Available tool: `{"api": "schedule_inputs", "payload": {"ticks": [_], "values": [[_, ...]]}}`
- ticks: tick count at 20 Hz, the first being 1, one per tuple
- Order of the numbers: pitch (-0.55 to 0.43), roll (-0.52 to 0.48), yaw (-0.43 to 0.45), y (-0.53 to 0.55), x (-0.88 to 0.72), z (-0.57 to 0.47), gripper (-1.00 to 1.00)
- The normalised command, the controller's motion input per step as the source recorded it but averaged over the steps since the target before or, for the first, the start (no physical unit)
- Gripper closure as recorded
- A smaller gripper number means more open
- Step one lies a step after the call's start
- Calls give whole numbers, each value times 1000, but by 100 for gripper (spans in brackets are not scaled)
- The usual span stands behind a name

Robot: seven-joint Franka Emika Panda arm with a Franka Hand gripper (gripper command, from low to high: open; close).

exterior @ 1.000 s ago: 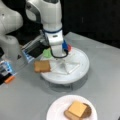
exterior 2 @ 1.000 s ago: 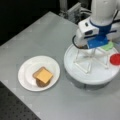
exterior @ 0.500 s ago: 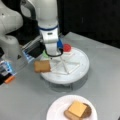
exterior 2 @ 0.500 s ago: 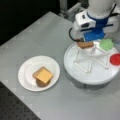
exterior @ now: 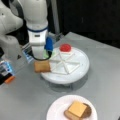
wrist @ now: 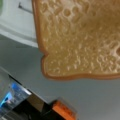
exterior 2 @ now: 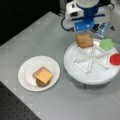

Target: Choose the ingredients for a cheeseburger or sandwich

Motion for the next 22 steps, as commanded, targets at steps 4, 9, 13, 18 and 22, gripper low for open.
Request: {"api": "schedule_inputs", "payload": {"ticks": [4, 9, 13, 18, 22], "values": [[184, 51, -410, -194, 127, 130, -100], [112, 140, -411, -152, 122, 96, -100], [16, 311, -395, -169, 100, 52, -100], [53, 500, -330, -251, 64, -12, -100], [133, 579, -201, -294, 107, -6, -100]]}}
